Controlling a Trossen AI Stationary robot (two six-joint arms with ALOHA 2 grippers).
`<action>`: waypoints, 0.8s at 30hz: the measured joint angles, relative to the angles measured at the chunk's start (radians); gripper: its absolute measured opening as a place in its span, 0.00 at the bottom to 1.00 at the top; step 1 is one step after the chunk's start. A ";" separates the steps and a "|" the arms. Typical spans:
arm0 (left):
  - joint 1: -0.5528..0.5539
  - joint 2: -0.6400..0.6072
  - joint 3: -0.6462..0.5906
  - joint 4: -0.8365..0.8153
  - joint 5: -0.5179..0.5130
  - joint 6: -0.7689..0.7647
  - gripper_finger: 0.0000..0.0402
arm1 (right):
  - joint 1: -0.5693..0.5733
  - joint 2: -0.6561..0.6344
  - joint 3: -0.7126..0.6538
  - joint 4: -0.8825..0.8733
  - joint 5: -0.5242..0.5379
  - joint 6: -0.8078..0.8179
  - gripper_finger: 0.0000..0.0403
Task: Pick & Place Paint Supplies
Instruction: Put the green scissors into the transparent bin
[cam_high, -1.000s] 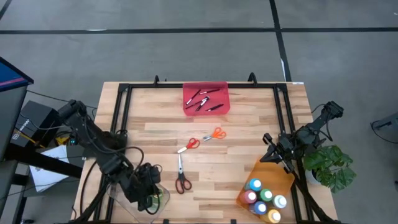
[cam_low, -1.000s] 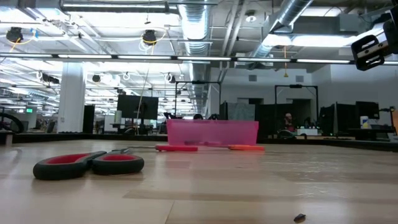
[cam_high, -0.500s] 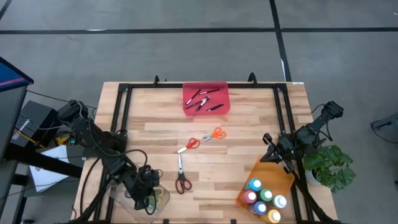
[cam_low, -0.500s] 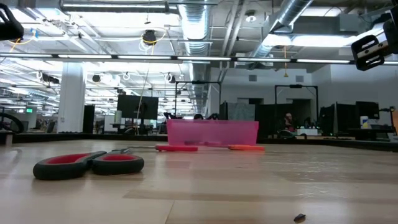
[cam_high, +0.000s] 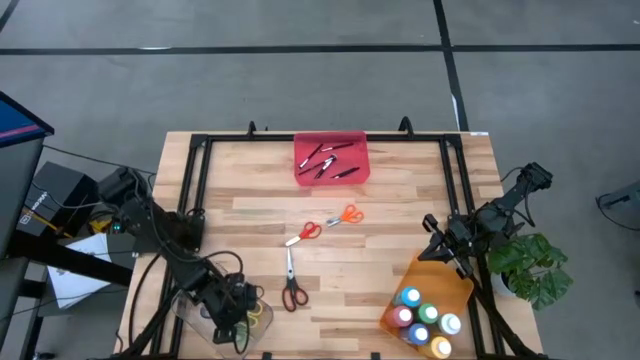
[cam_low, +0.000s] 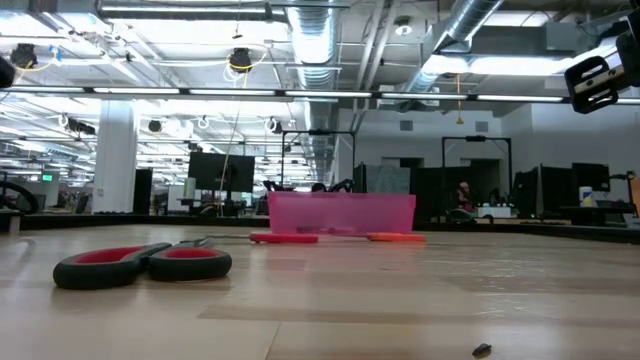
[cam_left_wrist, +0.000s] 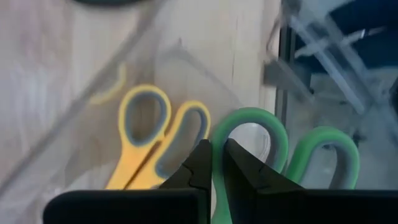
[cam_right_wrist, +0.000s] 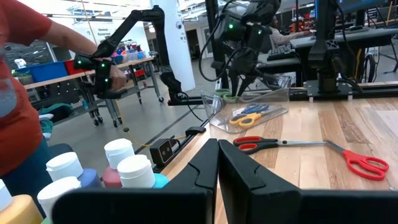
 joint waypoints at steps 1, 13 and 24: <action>-0.007 0.009 0.000 -0.001 0.007 0.005 0.03 | 0.000 0.000 0.000 0.000 0.000 0.000 0.02; -0.042 0.089 0.000 0.000 0.014 0.008 0.03 | 0.000 0.000 0.000 0.000 0.000 0.000 0.02; -0.047 0.107 0.000 0.001 0.010 0.060 0.03 | 0.000 0.000 0.000 0.000 0.000 0.000 0.02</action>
